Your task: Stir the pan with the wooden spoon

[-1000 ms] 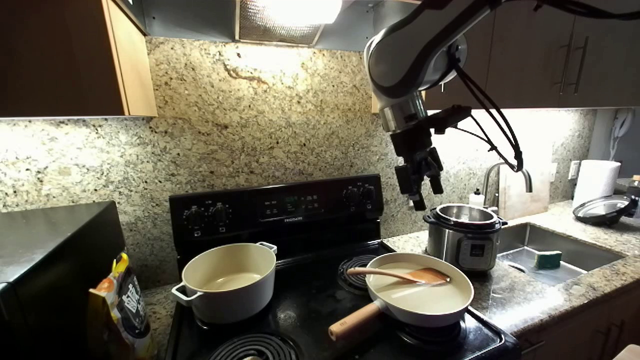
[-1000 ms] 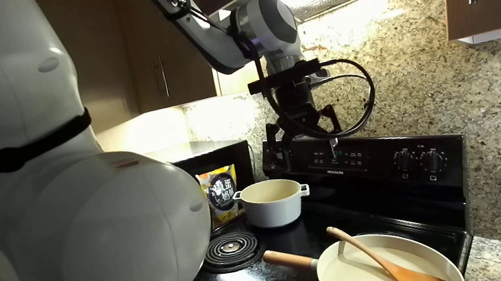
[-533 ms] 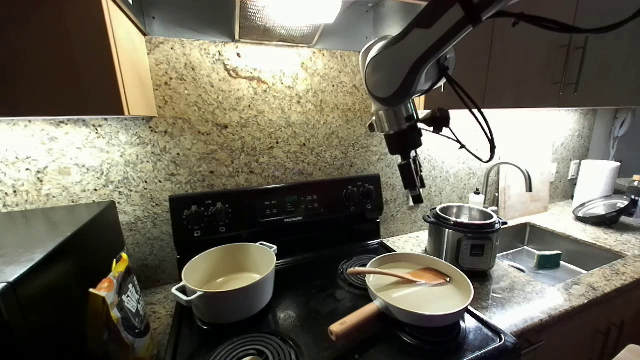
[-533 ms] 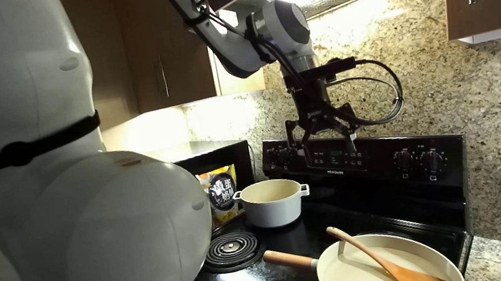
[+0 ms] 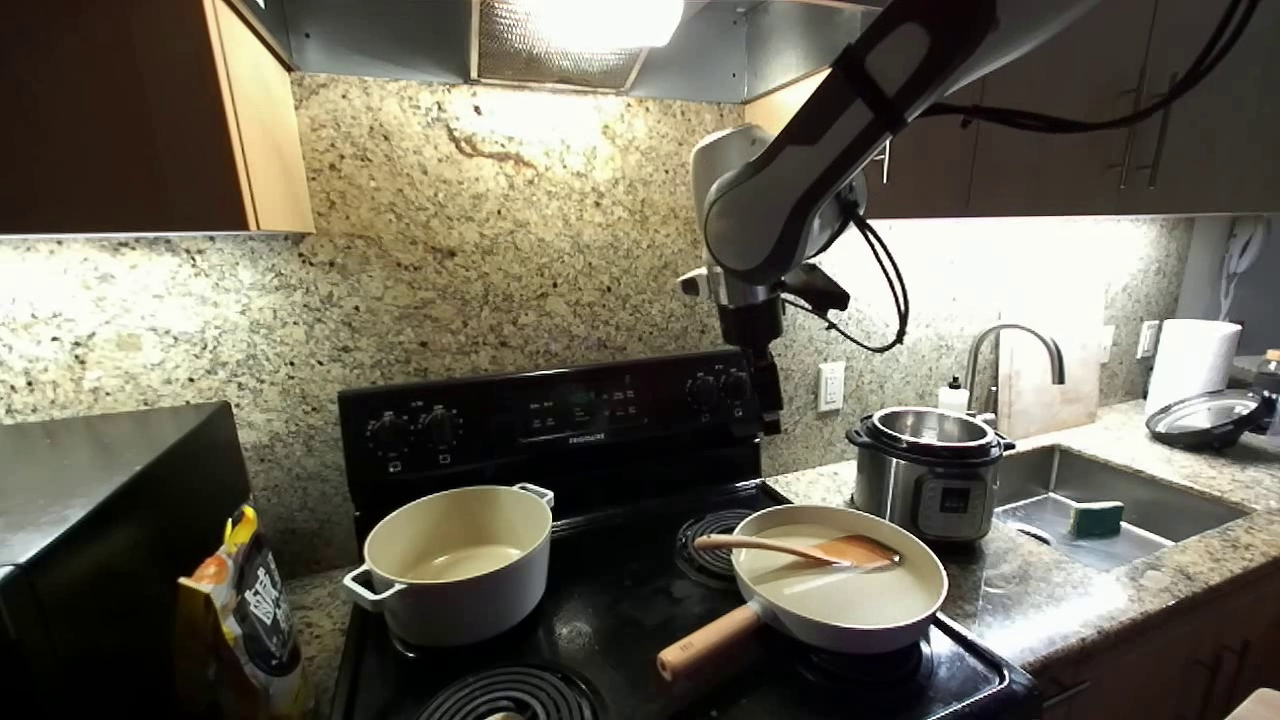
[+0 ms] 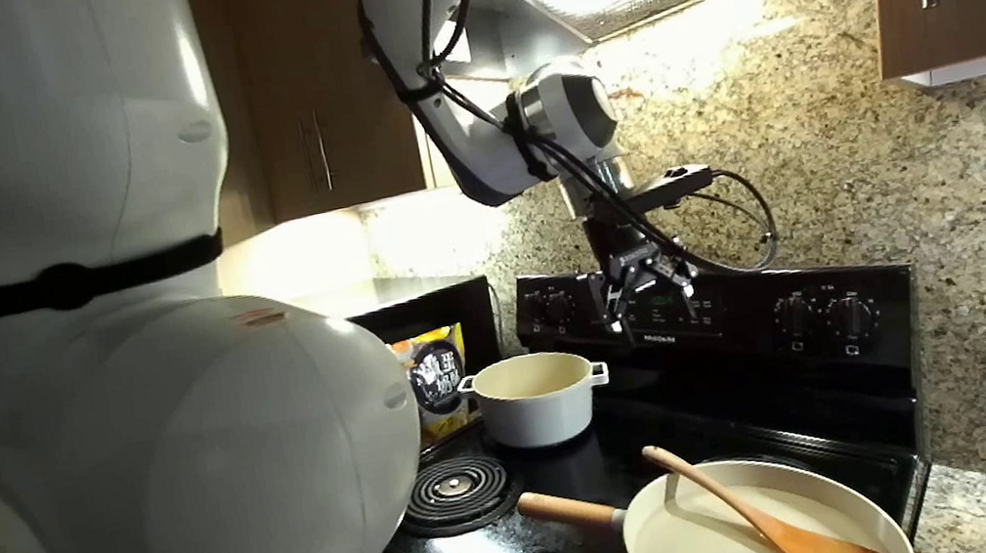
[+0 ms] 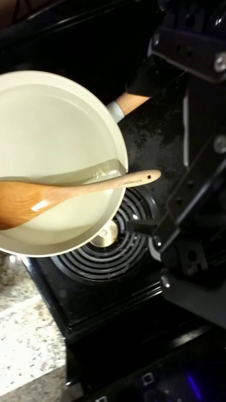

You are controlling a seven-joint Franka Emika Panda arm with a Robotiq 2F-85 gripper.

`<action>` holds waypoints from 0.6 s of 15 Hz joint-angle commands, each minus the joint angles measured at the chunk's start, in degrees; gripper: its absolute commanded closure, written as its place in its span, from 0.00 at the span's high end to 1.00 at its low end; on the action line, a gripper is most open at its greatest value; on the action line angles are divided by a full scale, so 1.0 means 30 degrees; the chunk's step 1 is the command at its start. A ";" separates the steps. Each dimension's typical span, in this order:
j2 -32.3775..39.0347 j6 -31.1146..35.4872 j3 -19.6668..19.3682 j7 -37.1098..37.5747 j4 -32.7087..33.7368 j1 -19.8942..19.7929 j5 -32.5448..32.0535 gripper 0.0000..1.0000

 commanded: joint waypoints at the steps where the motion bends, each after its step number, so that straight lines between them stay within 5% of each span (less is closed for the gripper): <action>1: 0.0183 0.0486 0.0194 -0.0163 0.0030 0.0145 0.0064 1.00; 9: 0.1009 0.1729 0.0253 -0.1159 0.0310 0.0263 -0.0017 1.00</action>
